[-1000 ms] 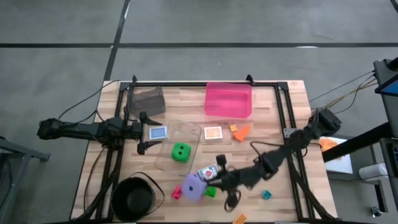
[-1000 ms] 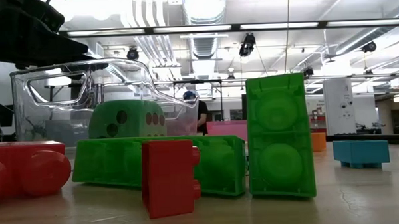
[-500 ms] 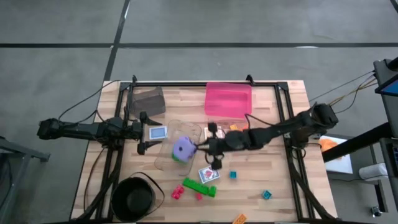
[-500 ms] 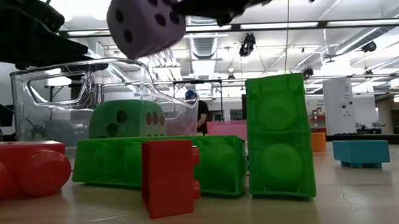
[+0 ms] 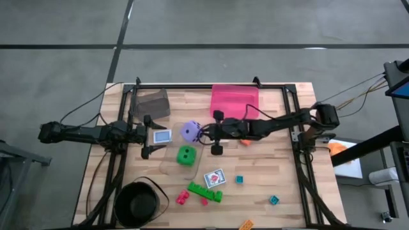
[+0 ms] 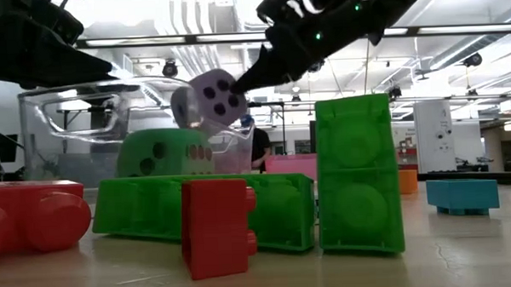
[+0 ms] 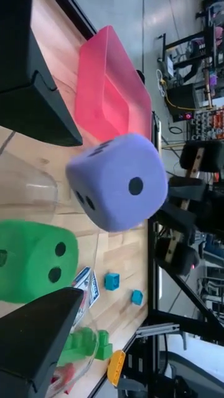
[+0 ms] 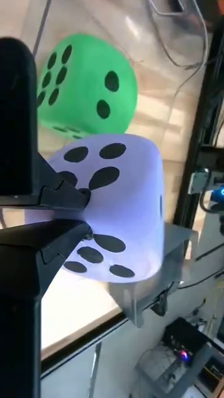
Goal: Pick & Place Toys
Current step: Put the purple dice into the transparent bin, then put the blue deck of cards into the black bin
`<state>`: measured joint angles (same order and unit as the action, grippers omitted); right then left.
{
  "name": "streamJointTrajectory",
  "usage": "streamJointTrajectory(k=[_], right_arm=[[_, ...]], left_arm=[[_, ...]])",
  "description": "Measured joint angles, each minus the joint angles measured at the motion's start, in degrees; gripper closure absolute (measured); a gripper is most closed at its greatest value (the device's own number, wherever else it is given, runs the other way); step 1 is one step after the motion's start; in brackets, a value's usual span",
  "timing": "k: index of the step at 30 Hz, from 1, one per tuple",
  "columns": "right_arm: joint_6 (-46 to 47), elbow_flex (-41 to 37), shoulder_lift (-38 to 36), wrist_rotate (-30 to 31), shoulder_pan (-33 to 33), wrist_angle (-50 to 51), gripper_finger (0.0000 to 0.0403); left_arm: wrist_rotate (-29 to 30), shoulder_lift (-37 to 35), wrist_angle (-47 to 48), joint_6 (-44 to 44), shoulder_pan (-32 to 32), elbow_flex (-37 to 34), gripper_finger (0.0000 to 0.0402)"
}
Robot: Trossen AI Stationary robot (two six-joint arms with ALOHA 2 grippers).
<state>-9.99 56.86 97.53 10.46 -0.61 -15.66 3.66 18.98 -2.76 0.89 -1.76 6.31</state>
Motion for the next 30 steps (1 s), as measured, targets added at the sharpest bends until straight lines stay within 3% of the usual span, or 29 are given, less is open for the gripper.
streamJointTrajectory(k=[11, 19, 22, 30], right_arm=[[0.8, 0.0, 4.3, 0.2, 0.8, 0.0, 0.0385], [2.3, 0.1, 2.7, 0.2, 0.8, -0.1, 0.0375], [2.8, 0.2, 1.8, 0.2, 0.8, -0.2, 0.0335], [3.6, 0.4, 1.5, 0.2, 0.6, -0.2, 0.0182]], left_arm=[[0.0, 0.0, 0.3, 0.0, 0.0, -0.1, 0.0009], [0.0, 0.0, 0.4, 0.0, 0.0, -0.1, 0.0009], [0.0, 0.0, 0.5, 0.0, 0.0, -0.1, 0.0009], [0.0, 0.0, 0.8, 0.0, 0.0, -0.1, 0.0009]])
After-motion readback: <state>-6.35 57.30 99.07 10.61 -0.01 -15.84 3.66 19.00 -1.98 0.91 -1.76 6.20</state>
